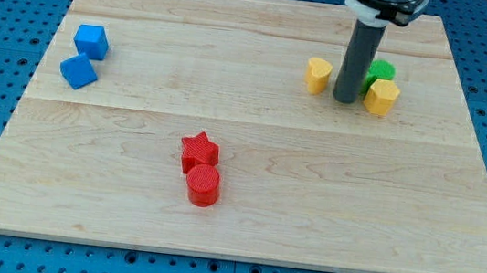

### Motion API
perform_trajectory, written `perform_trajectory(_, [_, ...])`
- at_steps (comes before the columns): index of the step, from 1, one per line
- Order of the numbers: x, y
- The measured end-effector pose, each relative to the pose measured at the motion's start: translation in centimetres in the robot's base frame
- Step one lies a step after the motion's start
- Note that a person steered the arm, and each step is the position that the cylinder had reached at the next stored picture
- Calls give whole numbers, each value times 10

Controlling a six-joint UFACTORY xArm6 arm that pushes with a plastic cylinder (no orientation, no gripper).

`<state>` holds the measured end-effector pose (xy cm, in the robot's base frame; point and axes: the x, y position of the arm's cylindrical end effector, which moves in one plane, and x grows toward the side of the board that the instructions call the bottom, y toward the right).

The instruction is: Push the yellow hexagon into the yellow heart

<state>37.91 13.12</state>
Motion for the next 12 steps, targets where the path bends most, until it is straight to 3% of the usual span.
perform_trajectory(1, [0,1])
perform_trajectory(2, [30,-12])
perform_trajectory(3, [51,67])
perform_trajectory(4, [51,97])
perform_trajectory(8, [27,113])
perform_trajectory(9, [22,89])
perform_trajectory(12, [-31,-91])
